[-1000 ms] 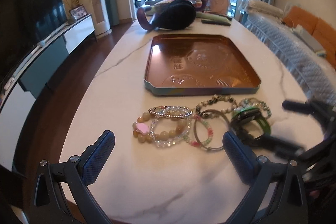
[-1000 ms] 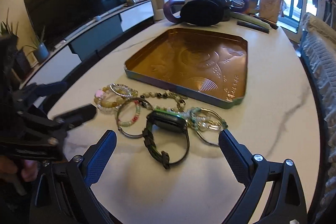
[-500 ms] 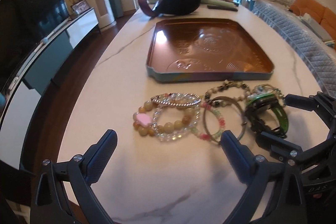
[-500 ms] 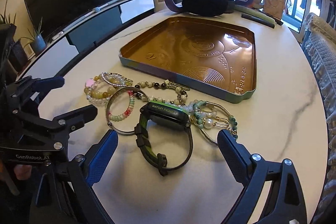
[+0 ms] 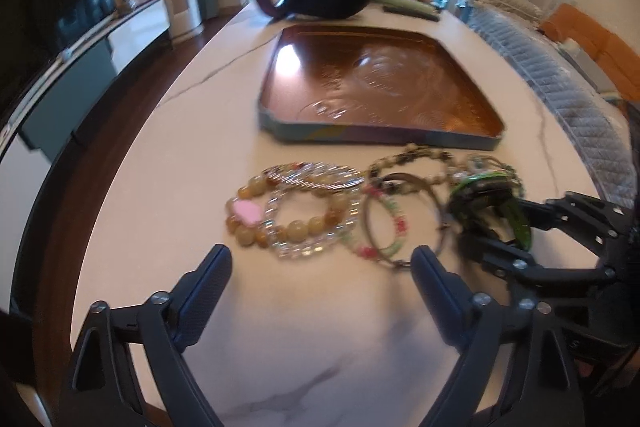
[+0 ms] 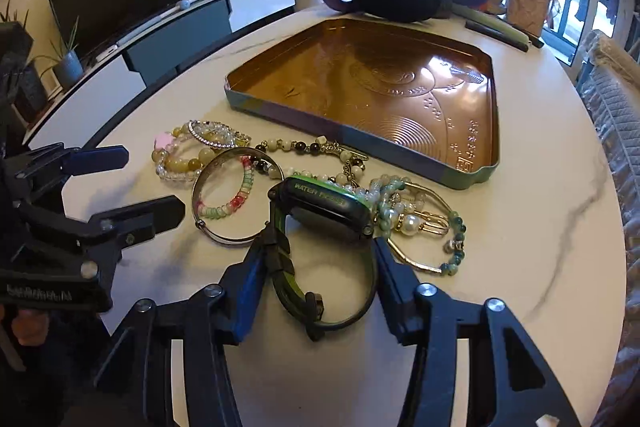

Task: Organize jewelry
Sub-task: 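Grasp the black-green watch with the right tool while the left tool grasps the silver bangle, then carry the watch in the right tool while the left tool carries the bangle over the copper tray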

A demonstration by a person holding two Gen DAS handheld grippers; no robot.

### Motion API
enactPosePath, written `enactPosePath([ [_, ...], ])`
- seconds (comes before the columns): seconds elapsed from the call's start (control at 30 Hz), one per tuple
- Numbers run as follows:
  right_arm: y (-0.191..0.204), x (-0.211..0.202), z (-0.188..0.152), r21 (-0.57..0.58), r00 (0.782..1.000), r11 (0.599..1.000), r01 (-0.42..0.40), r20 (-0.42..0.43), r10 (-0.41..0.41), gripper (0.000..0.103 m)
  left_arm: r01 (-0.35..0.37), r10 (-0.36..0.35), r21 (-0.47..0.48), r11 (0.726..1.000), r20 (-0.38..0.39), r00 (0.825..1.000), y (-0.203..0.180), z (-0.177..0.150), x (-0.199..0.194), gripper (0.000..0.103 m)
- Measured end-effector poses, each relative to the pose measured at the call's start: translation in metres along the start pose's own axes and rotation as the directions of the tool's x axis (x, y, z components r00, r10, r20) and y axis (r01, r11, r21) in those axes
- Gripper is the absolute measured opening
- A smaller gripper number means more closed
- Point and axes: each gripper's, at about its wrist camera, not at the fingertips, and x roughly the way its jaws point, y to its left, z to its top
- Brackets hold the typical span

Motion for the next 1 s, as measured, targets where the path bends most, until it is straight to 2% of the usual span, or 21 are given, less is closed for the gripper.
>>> enactPosePath([
  [0.1, -0.01, -0.007, -0.004, 0.057, 1.0, 0.998, -0.022, 0.004, 0.022, 0.045, 0.034, -0.036, 0.066, 0.997, 0.023, 0.999, -0.017, -0.001, -0.004, 0.084],
  [0.23, -0.024, -0.027, -0.013, 0.083, 0.999, 0.996, 0.034, 0.035, -0.037, 0.045, 0.064, -0.066, 0.115, 0.991, 0.011, 0.998, -0.036, 0.0, 0.001, 0.084],
  [0.33, -0.033, -0.033, -0.019, 0.087, 0.997, 0.994, 0.066, 0.027, -0.069, 0.045, 0.085, -0.083, 0.111, 0.99, -0.015, 0.996, -0.043, 0.004, 0.012, 0.084],
  [0.47, -0.041, -0.028, -0.022, 0.086, 0.996, 0.993, 0.084, -0.004, -0.084, 0.046, 0.061, -0.058, 0.107, 0.992, -0.034, 0.998, -0.046, 0.007, 0.024, 0.084],
  [0.53, -0.044, -0.026, -0.022, 0.089, 0.996, 0.992, 0.09, -0.008, -0.089, 0.047, 0.049, -0.046, 0.108, 0.993, -0.031, 0.998, -0.047, 0.009, 0.029, 0.084],
  [0.63, -0.05, -0.027, -0.02, 0.116, 0.996, 0.99, 0.085, 0.005, -0.086, 0.05, 0.077, -0.074, 0.076, 0.994, -0.032, 0.997, -0.045, 0.013, 0.034, 0.084],
  [0.7, -0.05, -0.025, -0.019, 0.123, 0.996, 0.989, 0.086, 0.006, -0.087, 0.052, 0.052, -0.05, 0.089, 0.995, -0.028, 0.998, -0.046, 0.013, 0.038, 0.083],
  [0.73, -0.05, -0.024, -0.02, 0.126, 0.996, 0.988, 0.086, 0.004, -0.088, 0.052, 0.05, -0.048, 0.094, 0.994, -0.02, 0.999, -0.046, 0.013, 0.039, 0.081],
  [0.83, -0.047, -0.018, -0.02, 0.11, 0.995, 0.989, 0.098, -0.017, -0.097, 0.055, 0.056, -0.057, 0.105, 0.993, 0.013, 0.998, -0.045, 0.013, 0.037, 0.062],
  [1.0, -0.041, -0.013, -0.019, 0.079, 0.989, 0.986, 0.15, -0.013, -0.149, 0.055, 0.07, -0.072, 0.103, 0.992, 0.009, 0.997, -0.042, 0.012, 0.036, 0.062],
])
